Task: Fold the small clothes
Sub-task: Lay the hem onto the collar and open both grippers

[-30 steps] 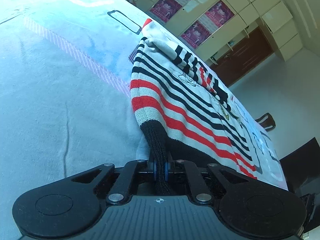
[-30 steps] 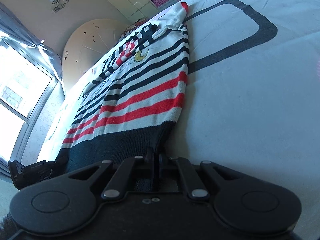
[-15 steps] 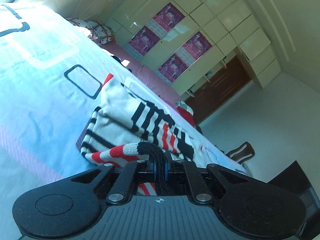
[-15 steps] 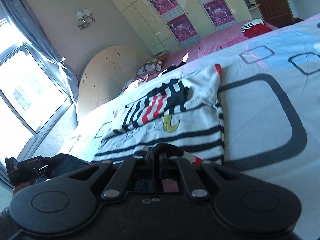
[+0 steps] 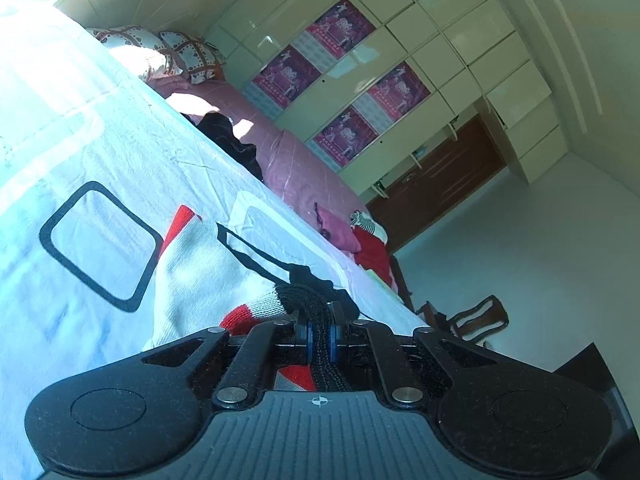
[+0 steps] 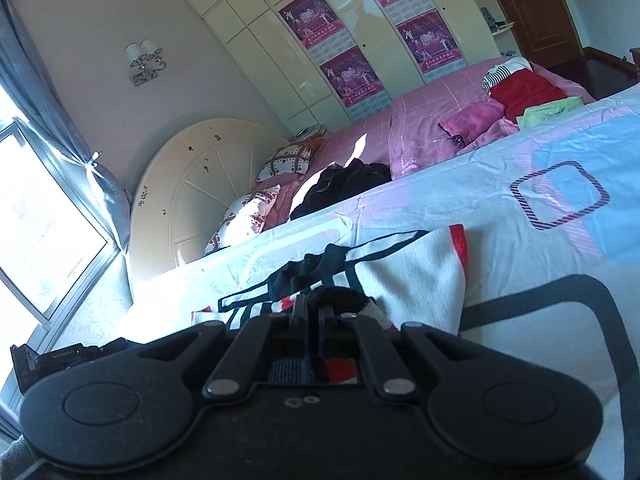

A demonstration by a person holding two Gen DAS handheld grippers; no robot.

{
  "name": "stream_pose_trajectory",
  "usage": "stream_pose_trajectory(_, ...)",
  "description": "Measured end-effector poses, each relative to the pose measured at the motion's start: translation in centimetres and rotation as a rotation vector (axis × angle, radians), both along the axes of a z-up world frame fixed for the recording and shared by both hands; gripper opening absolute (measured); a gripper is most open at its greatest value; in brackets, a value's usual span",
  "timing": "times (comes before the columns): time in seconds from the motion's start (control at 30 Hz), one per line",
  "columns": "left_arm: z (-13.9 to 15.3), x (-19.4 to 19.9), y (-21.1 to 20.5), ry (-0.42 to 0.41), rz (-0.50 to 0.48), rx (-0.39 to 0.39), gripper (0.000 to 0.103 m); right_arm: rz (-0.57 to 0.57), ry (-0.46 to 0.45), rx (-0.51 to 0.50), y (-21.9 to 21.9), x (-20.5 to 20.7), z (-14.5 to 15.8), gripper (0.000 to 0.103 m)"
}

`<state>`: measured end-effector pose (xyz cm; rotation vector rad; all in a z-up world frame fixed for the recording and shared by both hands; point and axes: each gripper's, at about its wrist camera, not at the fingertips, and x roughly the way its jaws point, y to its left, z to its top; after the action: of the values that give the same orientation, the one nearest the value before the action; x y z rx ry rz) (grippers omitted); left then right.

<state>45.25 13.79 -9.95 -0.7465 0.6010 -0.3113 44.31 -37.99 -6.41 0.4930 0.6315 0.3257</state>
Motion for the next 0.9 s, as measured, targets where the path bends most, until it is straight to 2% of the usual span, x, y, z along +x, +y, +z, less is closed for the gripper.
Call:
stream_pose_trajectory(0.27, -4.1, 10.0, 0.1, 0.112, -0.045, 0.018, 0.007, -0.055, 0.115, 0.049, -0.4, 9.1, -4.9, 0.005)
stream_pose_trajectory(0.4, -6.3, 13.6, -0.6, 0.172, -0.075, 0.034, 0.007, -0.113, 0.177, 0.078, -1.2, 11.8, -7.3, 0.006)
stream_pose_trajectory(0.47, -7.3, 15.1, -0.8, 0.191, -0.075, 0.017, 0.007, -0.138, 0.204, 0.082, -1.7, 12.9, -8.4, 0.009)
stream_pose_trajectory(0.5, -7.6, 15.6, -0.8, 0.196, -0.071, 0.001, 0.01, -0.156, 0.21, 0.072, -1.8, 13.3, -8.7, 0.012)
stream_pose_trajectory(0.53, -7.8, 15.9, -0.6, 0.196, -0.061, -0.018, 0.016, -0.177, 0.208, 0.067, -2.0, 13.5, -8.9, 0.021)
stream_pose_trajectory(0.57, -7.7, 16.2, -0.4, 0.183, -0.047, -0.042, 0.036, -0.215, 0.192, 0.064, -2.3, 13.6, -8.9, 0.026)
stream_pose_trajectory(0.6, -7.4, 16.2, -0.1, 0.159, -0.012, -0.056, 0.068, -0.252, 0.173, 0.063, -2.9, 13.5, -8.8, 0.033)
stream_pose_trajectory(0.63, -7.1, 16.1, 0.5, 0.134, 0.029, -0.045, 0.082, -0.271, 0.161, 0.067, -3.5, 13.5, -8.6, 0.034)
stream_pose_trajectory(0.67, -6.5, 15.9, 0.9, 0.098, 0.057, -0.033, 0.089, -0.272, 0.151, 0.081, -4.1, 13.5, -8.4, 0.033)
stream_pose_trajectory(0.73, -5.7, 15.9, 1.6, 0.049, 0.024, -0.028, 0.087, -0.262, 0.122, 0.072, -4.5, 12.8, -7.7, 0.033)
stream_pose_trajectory(0.8, -4.3, 16.0, 1.4, 0.017, -0.038, 0.101, 0.075, -0.217, 0.085, 0.037, -4.3, 12.1, -6.7, 0.033)
stream_pose_trajectory(0.83, -3.9, 16.0, 1.0, 0.005, -0.078, 0.163, 0.075, -0.191, 0.075, 0.014, -4.0, 11.9, -6.4, 0.034)
stream_pose_trajectory(0.9, -3.5, 16.1, -0.1, -0.008, -0.168, 0.279, 0.066, -0.132, 0.066, -0.053, -3.2, 11.5, -6.2, 0.037)
